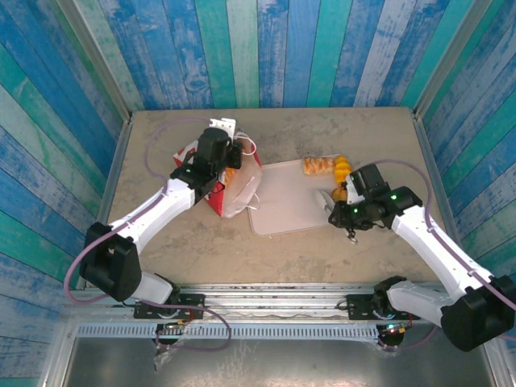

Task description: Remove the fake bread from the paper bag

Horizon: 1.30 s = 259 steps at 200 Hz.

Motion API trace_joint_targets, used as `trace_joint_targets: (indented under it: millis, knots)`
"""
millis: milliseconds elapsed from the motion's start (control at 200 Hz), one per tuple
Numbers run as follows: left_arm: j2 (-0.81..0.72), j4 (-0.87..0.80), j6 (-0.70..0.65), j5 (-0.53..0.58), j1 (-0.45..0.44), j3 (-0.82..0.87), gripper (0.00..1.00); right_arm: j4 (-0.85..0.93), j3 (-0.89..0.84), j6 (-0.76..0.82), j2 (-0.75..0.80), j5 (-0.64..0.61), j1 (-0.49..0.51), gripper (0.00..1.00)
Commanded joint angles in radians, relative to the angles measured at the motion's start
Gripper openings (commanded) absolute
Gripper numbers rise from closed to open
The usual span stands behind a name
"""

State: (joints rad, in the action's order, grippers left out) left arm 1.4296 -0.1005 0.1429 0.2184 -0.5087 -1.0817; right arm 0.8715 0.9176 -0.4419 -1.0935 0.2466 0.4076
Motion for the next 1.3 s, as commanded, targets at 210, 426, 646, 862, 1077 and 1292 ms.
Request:
trace_joint_targets:
  millis: [210,426,646,862,1077,1292]
  knots:
    - [-0.019,0.004,-0.035,0.0,-0.003,-0.046,0.03,-0.08,0.221,-0.018,-0.002,0.098,0.175,0.39]
    - [-0.012,0.03,-0.014,0.004,-0.002,-0.035,0.03,-0.18,0.303,-0.062,-0.153,0.122,0.319,0.39]
    - [-0.019,0.042,-0.005,0.0,-0.002,-0.024,0.03,-0.29,0.334,-0.102,-0.304,0.152,0.336,0.41]
    - [-0.021,0.057,0.003,-0.011,-0.002,-0.015,0.03,-0.361,0.394,-0.153,-0.423,0.102,0.335,0.48]
    - [-0.024,0.057,0.006,-0.024,-0.003,-0.014,0.03,-0.411,0.442,-0.182,-0.514,0.102,0.33,0.53]
    - [-0.037,0.068,0.01,-0.034,-0.002,-0.004,0.03,-0.411,0.491,-0.195,-0.576,0.079,0.327,0.58]
